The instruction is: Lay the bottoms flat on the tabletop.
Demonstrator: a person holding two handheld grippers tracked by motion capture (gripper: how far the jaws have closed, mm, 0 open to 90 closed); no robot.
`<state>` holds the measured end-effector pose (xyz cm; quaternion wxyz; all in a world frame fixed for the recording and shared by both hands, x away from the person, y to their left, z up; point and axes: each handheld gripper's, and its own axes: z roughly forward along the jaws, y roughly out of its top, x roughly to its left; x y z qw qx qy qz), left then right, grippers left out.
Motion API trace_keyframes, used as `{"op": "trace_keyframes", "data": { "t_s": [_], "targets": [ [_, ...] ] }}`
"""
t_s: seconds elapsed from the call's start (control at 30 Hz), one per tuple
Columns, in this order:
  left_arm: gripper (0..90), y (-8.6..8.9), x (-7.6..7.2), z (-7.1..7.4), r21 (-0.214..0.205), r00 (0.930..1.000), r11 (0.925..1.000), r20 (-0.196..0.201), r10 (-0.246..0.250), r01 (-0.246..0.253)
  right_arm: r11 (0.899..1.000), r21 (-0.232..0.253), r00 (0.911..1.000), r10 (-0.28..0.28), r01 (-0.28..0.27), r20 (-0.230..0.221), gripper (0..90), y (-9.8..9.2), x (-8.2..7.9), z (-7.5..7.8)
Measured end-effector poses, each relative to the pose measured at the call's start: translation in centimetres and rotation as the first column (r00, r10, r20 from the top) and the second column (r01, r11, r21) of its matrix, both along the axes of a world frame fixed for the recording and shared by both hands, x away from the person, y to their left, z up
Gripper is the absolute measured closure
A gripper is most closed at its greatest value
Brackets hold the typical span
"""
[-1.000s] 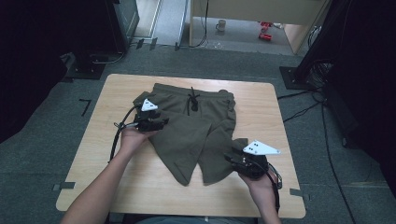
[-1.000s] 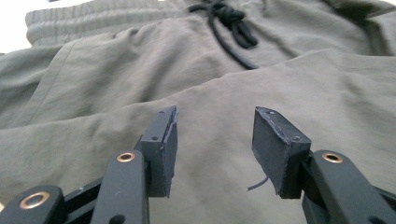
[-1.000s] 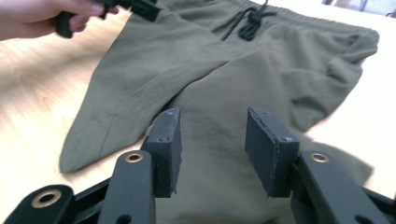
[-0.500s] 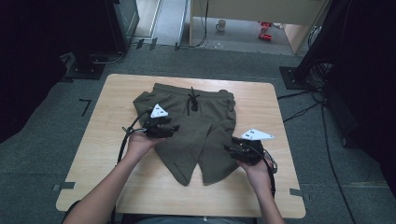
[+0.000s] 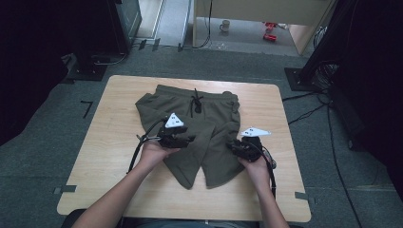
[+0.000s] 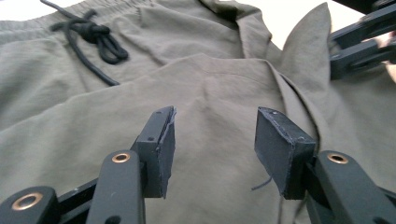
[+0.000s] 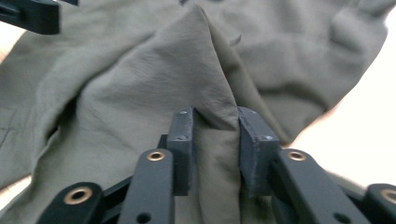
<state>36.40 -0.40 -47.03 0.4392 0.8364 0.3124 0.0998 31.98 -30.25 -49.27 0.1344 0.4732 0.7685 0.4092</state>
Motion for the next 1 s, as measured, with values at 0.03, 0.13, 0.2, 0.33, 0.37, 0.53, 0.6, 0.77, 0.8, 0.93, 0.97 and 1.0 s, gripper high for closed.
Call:
{"op": "trace_keyframes", "data": {
  "t_s": [0.03, 0.13, 0.2, 0.33, 0.37, 0.53, 0.6, 0.77, 0.8, 0.93, 0.97, 1.0],
  "targets": [
    [47.4, -0.1, -0.1, 0.0, -0.001, 1.0, 1.0, -0.001, -0.003, 0.003, 1.0, -0.004, 0.9999, 0.003, -0.003, -0.015, 71.0, 0.0, 0.1, -0.4],
    [47.4, -0.2, -0.7, -0.1, 0.004, 0.9999, 0.9999, 0.003, -0.013, 0.013, 1.0, -0.021, 0.9994, 0.009, -0.01, -0.032, 74.8, 0.3, 0.4, -1.2],
    [47.4, -0.4, -1.1, 0.0, -0.002, 0.9997, 0.9997, 0.005, -0.022, 0.022, 1.0, -0.023, 0.999, 0.014, -0.015, -0.042, 75.6, 0.5, 0.6, -1.6],
    [47.3, -1.0, -1.8, -0.2, -0.01, 0.9991, 0.9991, 0.01, -0.04, 0.04, 0.999, -0.037, 0.9992, 0.031, -0.032, -0.027, 75.4, 1.2, 1.0, -2.0],
    [46.9, -1.2, -2.1, -0.3, -0.004, 0.9989, 0.999, 0.012, -0.045, 0.045, 0.998, -0.044, 0.999, 0.038, -0.039, -0.023, 75.1, 1.3, 1.0, -2.1],
    [46.3, -1.7, -2.8, -0.5, 0.01, 0.9979, 0.9981, 0.025, -0.061, 0.06, 0.996, -0.066, 0.9979, 0.064, -0.064, -0.008, 75.0, 2.2, 1.3, -2.3],
    [46.3, -1.7, -2.8, -0.6, 0.016, 0.9981, 0.9982, 0.021, -0.058, 0.058, 0.995, -0.066, 0.9971, 0.076, -0.076, 0.0, 74.9, 2.5, 1.3, -2.4],
    [46.4, -1.9, -2.5, -1.0, 0.02, 0.9989, 0.9988, 0.005, -0.046, 0.046, 0.993, -0.064, 0.9953, 0.097, -0.096, 0.011, 74.2, 3.6, 1.0, -2.5],
    [46.4, -1.9, -2.4, -1.0, 0.019, 0.9989, 0.9987, 0.006, -0.046, 0.046, 0.993, -0.066, 0.9945, 0.103, -0.102, 0.015, 73.9, 3.8, 1.0, -2.5],
    [47.0, -2.3, -2.3, -1.1, 0.026, 0.9991, 0.9988, 0.001, -0.042, 0.042, 0.992, -0.066, 0.9935, 0.112, -0.111, 0.017, 72.9, 4.9, 0.6, -2.5],
    [47.3, -2.4, -2.2, -1.3, 0.037, 0.999, 0.9983, -0.007, -0.044, 0.044, 0.991, -0.069, 0.9929, 0.117, -0.116, 0.02, 72.8, 5.2, 0.5, -2.6],
    [48.4, -2.4, -2.1, -1.4, 0.046, 0.999, 0.9979, -0.01, -0.044, 0.044, 0.99, -0.071, 0.9919, 0.124, -0.121, 0.028, 72.7, 5.5, 0.3, -2.6]
  ]
}}
